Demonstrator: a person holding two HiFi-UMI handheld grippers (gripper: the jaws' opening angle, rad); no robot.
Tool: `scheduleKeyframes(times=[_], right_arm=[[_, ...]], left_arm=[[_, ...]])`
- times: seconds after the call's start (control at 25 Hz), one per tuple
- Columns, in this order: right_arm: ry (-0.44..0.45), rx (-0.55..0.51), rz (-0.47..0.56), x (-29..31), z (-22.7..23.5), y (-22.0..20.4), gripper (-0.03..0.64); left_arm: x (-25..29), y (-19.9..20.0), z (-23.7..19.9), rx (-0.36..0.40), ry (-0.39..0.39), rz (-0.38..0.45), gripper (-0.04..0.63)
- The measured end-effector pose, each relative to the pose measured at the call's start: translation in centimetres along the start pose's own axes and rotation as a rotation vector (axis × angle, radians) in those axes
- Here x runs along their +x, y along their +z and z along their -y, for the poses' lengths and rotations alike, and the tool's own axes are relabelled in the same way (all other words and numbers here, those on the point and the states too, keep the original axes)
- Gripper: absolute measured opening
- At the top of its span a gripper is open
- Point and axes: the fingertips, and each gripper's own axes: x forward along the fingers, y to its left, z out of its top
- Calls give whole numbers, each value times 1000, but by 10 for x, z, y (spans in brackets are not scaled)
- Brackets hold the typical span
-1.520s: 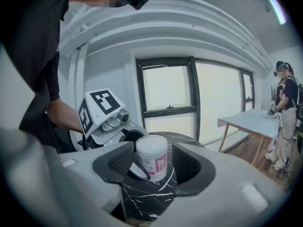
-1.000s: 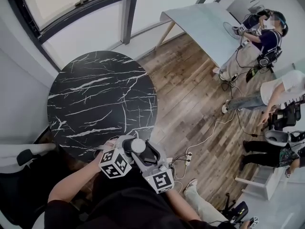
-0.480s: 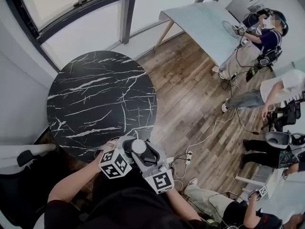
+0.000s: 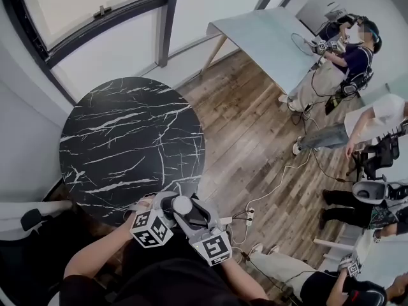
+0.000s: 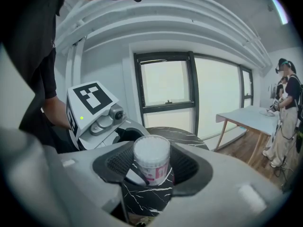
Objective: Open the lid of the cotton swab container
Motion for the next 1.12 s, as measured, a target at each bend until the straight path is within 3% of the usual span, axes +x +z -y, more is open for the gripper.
scheduleKeyframes(times=[0.92,1.12], right_arm=[[54,54,-260,-5,6,-11,233],[62,49,-311,-5,7,-11,233]], left_arm=[[7,-3,5,79,-3,25,252],[8,-2,8,46,-23,68,253]])
